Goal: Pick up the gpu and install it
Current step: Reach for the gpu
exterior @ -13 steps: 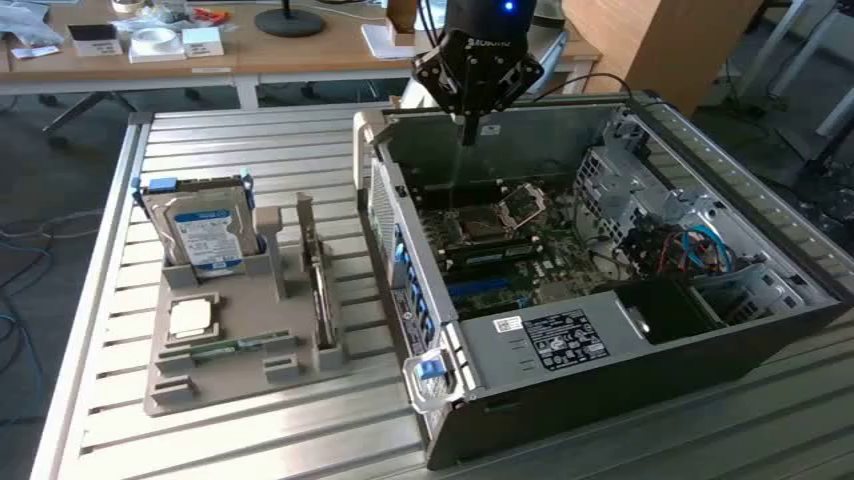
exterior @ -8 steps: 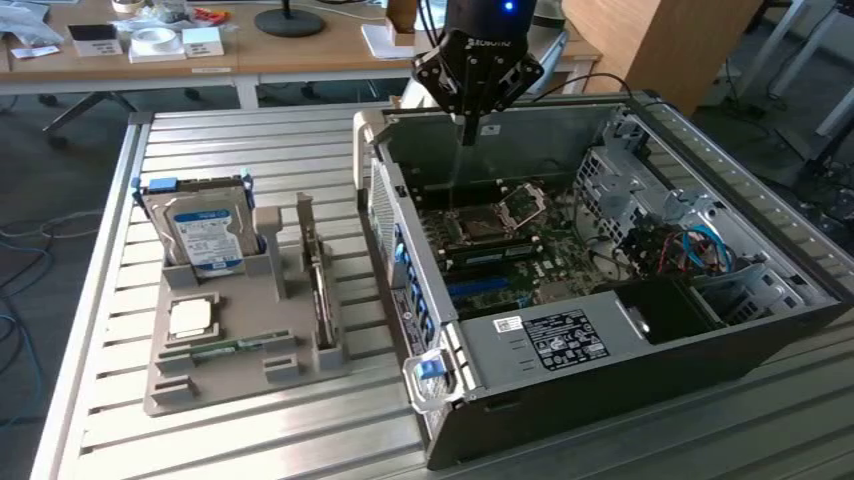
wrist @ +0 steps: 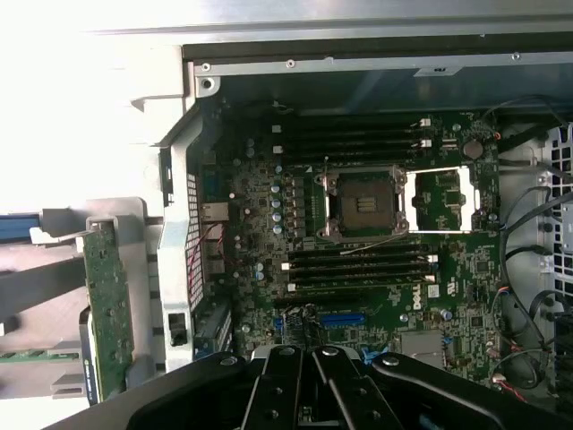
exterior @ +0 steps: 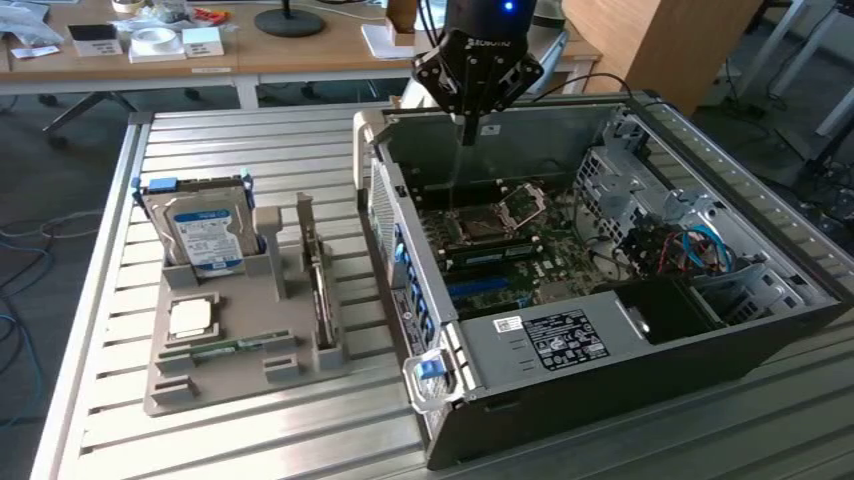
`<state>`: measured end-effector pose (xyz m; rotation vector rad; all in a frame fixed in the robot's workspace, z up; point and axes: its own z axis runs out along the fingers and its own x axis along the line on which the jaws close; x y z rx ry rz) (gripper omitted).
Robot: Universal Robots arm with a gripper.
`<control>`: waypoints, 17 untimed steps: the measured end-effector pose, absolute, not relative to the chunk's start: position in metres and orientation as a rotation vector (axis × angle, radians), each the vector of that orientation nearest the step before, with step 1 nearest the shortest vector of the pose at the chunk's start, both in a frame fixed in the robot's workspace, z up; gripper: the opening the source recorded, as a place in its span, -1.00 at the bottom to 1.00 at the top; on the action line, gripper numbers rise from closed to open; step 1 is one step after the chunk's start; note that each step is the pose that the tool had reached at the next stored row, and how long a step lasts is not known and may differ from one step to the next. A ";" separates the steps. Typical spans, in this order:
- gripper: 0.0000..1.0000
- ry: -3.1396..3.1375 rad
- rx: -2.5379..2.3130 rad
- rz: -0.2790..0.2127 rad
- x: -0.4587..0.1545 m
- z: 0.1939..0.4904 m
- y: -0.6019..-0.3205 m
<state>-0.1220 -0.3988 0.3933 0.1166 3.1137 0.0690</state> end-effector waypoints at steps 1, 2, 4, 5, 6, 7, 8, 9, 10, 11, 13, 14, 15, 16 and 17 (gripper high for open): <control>-0.79 3.114 0.117 0.069 -0.123 0.393 -0.399; -0.79 3.114 0.117 0.069 -0.124 0.393 -0.399; -0.79 3.114 0.117 0.069 -0.126 0.393 -0.399; -0.79 3.114 0.117 0.069 -0.128 0.393 -0.399; -0.79 3.114 0.117 0.069 -0.129 0.393 -0.399; -0.79 3.114 0.117 0.069 -0.131 0.393 -0.399; -0.79 3.114 0.117 0.069 -0.133 0.393 -0.399; -0.79 3.114 0.117 0.069 -0.135 0.393 -0.399; -0.79 3.114 0.116 0.069 -0.137 0.393 -0.398; -0.79 3.114 0.116 0.069 -0.139 0.393 -0.398; -0.79 3.114 0.117 0.069 -0.145 0.393 -0.398; -0.79 3.114 0.117 0.069 -0.147 0.393 -0.397; -0.79 3.114 0.117 0.069 -0.150 0.393 -0.397; -0.79 3.114 0.116 0.069 -0.152 0.393 -0.397; -0.79 3.114 0.116 0.069 -0.155 0.392 -0.396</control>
